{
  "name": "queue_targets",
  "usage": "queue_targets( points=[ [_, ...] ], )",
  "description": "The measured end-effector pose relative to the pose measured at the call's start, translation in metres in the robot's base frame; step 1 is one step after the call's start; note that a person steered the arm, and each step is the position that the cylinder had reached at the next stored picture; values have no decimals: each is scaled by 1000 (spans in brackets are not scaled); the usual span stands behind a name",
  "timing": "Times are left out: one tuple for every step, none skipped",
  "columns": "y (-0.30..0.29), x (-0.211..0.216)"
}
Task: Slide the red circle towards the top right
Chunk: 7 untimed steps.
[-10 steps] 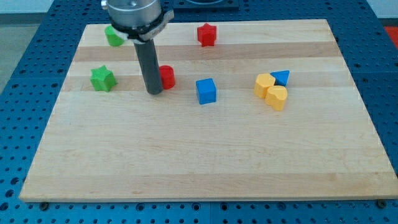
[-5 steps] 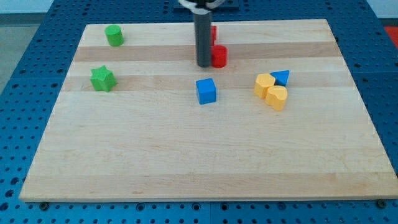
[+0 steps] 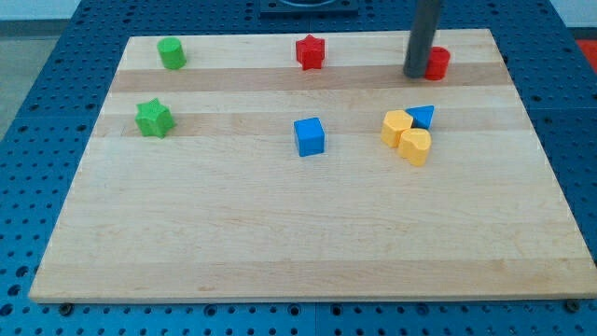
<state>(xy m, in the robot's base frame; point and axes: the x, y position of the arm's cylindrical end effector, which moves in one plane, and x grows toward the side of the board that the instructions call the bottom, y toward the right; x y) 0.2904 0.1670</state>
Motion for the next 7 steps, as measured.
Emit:
queue_targets(
  points=[
    [15, 2],
    [36, 4],
    [55, 11],
    [65, 18],
    [67, 16],
    [67, 3],
    [67, -10]
  ],
)
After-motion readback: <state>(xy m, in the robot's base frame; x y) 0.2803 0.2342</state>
